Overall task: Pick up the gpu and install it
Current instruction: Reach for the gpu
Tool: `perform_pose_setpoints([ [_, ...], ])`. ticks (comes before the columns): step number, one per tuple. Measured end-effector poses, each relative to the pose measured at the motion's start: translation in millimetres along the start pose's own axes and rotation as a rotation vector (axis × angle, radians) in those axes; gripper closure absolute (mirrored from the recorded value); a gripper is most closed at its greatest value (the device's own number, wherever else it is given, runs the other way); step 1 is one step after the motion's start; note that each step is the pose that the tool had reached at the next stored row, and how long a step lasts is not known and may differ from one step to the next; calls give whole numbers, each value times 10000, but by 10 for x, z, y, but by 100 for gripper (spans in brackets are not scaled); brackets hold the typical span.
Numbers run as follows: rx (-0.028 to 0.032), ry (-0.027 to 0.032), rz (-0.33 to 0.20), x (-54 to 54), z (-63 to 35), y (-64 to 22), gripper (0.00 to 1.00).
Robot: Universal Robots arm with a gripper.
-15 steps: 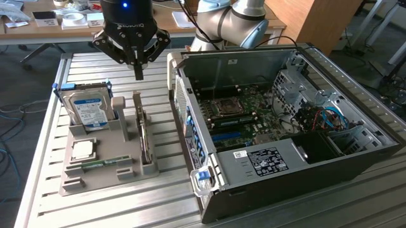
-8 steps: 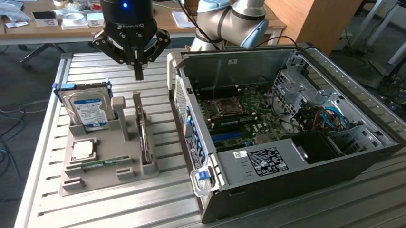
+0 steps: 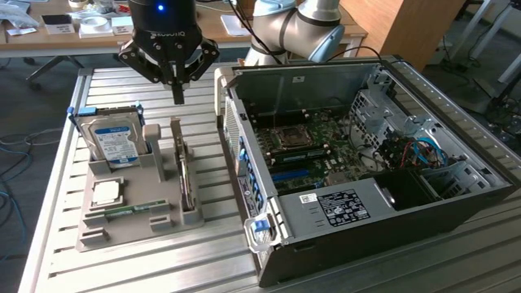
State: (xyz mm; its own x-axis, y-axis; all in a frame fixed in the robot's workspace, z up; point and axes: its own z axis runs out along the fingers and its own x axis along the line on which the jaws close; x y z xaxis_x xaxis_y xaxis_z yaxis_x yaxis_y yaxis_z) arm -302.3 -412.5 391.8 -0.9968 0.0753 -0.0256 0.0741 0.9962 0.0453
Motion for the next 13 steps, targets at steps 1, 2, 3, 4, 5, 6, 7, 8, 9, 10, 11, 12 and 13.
perform_pose_setpoints([
  [1,0,0,0,0,0,0,89],
  [2,1,0,0,0,0,0,89],
  [3,0,1,0,0,0,0,89],
  [4,0,0,0,0,0,0,89],
  [5,0,0,0,0,0,0,89],
  [6,0,0,0,0,0,0,89],
  [7,0,0,0,0,0,0,89],
  [8,-1,0,0,6,1,-1,89],
  [9,0,0,0,14,1,-3,89],
  [10,0,0,0,23,2,-4,89],
  [11,0,1,0,30,1,-6,89],
  [12,0,1,0,38,2,-10,89],
  [13,1,1,-1,45,2,-15,89],
])
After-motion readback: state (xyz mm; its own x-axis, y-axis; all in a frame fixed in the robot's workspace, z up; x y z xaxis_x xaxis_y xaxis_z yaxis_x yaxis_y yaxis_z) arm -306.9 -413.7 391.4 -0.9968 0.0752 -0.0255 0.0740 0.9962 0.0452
